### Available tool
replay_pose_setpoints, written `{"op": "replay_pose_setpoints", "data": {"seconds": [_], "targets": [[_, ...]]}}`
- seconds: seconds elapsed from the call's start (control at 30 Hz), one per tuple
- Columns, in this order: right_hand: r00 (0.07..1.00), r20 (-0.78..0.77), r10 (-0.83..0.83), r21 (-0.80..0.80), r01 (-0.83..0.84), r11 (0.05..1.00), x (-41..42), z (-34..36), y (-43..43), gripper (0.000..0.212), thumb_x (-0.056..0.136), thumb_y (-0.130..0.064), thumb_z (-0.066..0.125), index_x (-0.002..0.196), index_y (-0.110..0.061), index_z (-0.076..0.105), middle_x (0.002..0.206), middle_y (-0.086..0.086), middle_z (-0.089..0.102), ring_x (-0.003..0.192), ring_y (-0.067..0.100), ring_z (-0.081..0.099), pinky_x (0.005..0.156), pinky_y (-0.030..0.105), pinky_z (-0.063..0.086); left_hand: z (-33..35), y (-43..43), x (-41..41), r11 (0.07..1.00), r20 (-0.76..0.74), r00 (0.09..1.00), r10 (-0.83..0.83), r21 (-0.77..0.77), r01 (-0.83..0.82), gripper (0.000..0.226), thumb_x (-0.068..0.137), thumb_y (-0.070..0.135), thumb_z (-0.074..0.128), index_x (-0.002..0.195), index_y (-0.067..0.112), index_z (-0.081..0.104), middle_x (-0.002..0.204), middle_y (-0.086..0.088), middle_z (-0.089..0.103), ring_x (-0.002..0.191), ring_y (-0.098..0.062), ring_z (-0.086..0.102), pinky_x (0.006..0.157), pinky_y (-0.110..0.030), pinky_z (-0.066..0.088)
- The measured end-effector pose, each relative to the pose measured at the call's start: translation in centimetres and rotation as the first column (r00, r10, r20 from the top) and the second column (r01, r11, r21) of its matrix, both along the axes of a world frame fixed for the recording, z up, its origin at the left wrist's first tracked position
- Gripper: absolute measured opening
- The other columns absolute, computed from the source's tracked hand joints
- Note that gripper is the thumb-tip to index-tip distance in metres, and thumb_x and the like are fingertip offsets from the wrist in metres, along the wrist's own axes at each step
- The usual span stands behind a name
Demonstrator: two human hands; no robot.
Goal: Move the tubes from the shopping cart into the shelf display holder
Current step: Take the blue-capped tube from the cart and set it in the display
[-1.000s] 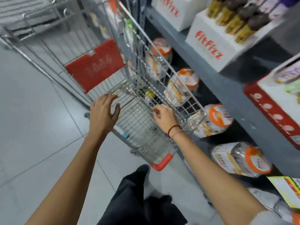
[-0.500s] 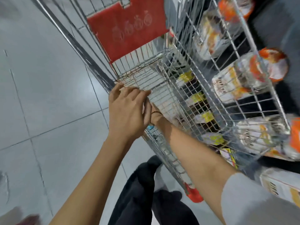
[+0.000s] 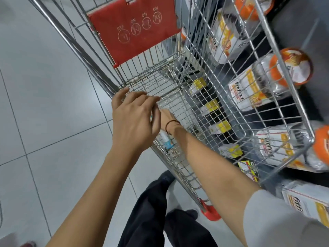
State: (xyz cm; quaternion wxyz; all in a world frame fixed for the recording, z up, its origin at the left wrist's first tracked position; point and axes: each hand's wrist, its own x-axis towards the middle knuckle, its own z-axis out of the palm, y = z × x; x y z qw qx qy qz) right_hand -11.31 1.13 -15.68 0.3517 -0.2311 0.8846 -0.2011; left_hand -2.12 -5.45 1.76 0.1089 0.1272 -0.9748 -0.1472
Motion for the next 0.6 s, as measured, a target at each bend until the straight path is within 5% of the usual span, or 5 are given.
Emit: {"op": "replay_pose_setpoints", "data": {"seconds": [0.2, 0.27, 0.43, 0.6], "targets": [[0.979, -0.017, -0.202, -0.083, 0.200, 0.976, -1.3, 4.5, 5.6, 0.018, 0.081, -0.004, 0.058, 0.083, -0.019, 0.049, 0.086, 0.009, 0.056, 0.080, 0.023, 0.056, 0.070, 0.032, 0.049, 0.9, 0.4, 0.0, 1.000, 0.019, 1.000, 0.008, 0.002, -0.008, 0.033, 0.087, 0.025, 0.041, 0.093, 0.014, 0.072, 0.085, -0.002, 0.072, 0.091, -0.022, 0.060, 0.098, -0.041, 0.024], [0.986, -0.046, -0.160, -0.015, 0.160, 0.987, -1.1, 5.1, 6.7, 0.008, 0.087, -0.009, 0.054, 0.092, -0.013, 0.058, 0.097, 0.014, 0.060, 0.088, 0.027, 0.060, 0.081, 0.037, 0.053, 1.1, 0.5, 0.0, 1.000, 0.027, 1.000, 0.009, 0.003, -0.009, 0.034, 0.087, 0.026, 0.041, 0.092, 0.014, 0.072, 0.085, -0.003, 0.073, 0.090, -0.022, 0.061, 0.098, -0.041, 0.024], [0.986, 0.093, -0.138, 0.081, 0.131, 0.988, 0.2, 4.1, 5.4, 0.045, 0.087, -0.013, 0.061, 0.129, -0.013, 0.048, 0.124, 0.019, 0.059, 0.109, 0.034, 0.060, 0.094, 0.040, 0.051, 0.3, 0.5, 0.1, 0.999, 0.020, 1.000, 0.010, -0.035, -0.010, 0.031, 0.089, 0.025, 0.044, 0.089, 0.013, 0.072, 0.082, -0.003, 0.073, 0.086, -0.023, 0.063, 0.094, -0.040, 0.027], [0.983, 0.182, -0.036, 0.180, 0.002, 0.984, 2.8, -0.6, 4.2, 0.045, 0.081, -0.021, 0.068, 0.120, -0.007, 0.051, 0.119, 0.015, 0.058, 0.103, 0.030, 0.059, 0.074, 0.029, 0.042, -0.6, 0.0, 0.2, 0.999, -0.023, 1.000, -0.007, -0.038, 0.006, 0.033, 0.088, 0.025, 0.043, 0.091, 0.012, 0.072, 0.086, -0.003, 0.072, 0.089, -0.023, 0.061, 0.095, -0.041, 0.027]]}}
